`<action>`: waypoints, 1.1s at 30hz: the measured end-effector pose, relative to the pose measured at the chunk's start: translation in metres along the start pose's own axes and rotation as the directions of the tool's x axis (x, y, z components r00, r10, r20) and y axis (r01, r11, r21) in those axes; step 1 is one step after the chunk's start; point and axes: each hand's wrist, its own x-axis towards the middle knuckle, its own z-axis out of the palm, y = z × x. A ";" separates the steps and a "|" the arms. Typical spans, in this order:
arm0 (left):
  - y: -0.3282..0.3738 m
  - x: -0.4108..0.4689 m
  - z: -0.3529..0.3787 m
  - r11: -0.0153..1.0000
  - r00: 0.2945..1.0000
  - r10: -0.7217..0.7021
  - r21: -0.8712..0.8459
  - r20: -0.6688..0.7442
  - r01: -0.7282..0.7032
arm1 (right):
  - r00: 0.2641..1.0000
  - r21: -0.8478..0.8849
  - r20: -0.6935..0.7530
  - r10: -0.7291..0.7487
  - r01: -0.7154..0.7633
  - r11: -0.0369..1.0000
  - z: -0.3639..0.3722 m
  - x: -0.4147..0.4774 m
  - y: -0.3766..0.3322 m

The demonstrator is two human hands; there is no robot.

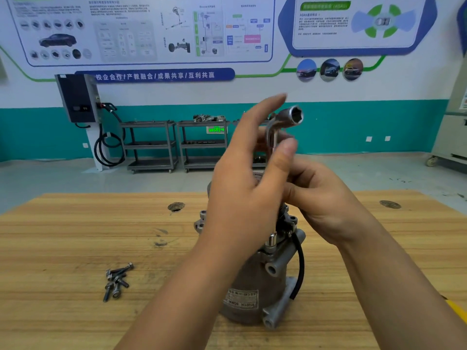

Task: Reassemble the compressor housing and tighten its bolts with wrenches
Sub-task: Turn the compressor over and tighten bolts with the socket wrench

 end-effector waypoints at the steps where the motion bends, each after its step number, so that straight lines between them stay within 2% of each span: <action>1: 0.003 0.001 0.004 0.997 0.999 0.047 0.054 0.009 -0.048 | 1.000 -0.004 0.011 0.000 0.000 1.000 0.000 0.000 -0.002; 4: 0.014 0.008 0.015 0.998 0.999 0.031 0.052 -0.013 -0.030 | 0.999 -0.042 0.041 -0.004 0.006 0.999 -0.002 -0.001 -0.005; 8: 0.019 0.023 0.022 0.999 0.997 -0.025 0.042 -0.073 0.028 | 0.999 -0.012 0.031 -0.025 0.026 1.000 0.001 -0.001 -0.005; 13: 0.012 0.031 0.019 0.982 0.990 -0.123 -0.150 -0.074 0.111 | 1.000 -0.024 0.005 -0.027 0.028 0.999 0.001 -0.002 -0.001; 17: 0.015 0.032 0.015 0.973 0.988 -0.141 -0.194 -0.057 0.127 | 1.000 -0.039 0.020 0.008 -0.007 0.999 0.001 -0.002 -0.002; 20: 0.019 0.019 0.014 0.987 0.988 -0.143 -0.084 -0.057 0.138 | 0.999 -0.090 0.032 0.026 -0.023 0.996 0.000 -0.003 -0.007; 22: 0.013 -0.001 0.010 0.987 0.991 -0.110 0.107 -0.072 0.117 | 0.999 -0.133 0.044 0.028 -0.021 0.991 0.000 -0.004 -0.010; 24: 0.004 -0.025 0.002 0.942 0.992 -0.063 0.323 -0.107 0.095 | 0.999 -0.136 0.040 0.024 -0.018 0.991 0.000 -0.005 -0.012; 26: -0.007 -0.050 -0.006 0.887 0.980 -0.129 0.423 -0.154 0.184 | 1.000 -0.128 0.011 0.004 -0.002 0.992 0.001 -0.005 -0.014; 28: -0.022 -0.076 -0.013 0.843 0.942 -0.247 0.430 -0.226 0.324 | 0.999 -0.109 -0.029 -0.022 0.018 0.994 0.001 -0.004 -0.015; 30: -0.035 -0.095 -0.019 0.825 0.903 -0.317 0.385 -0.291 0.413 | 0.997 -0.108 -0.081 -0.016 0.008 0.994 0.000 -0.004 -0.016; 33: -0.045 -0.108 -0.019 0.813 0.821 -0.454 0.215 -0.347 0.541 | 0.982 -0.119 -0.185 0.035 -0.058 0.991 -0.005 -0.004 -0.015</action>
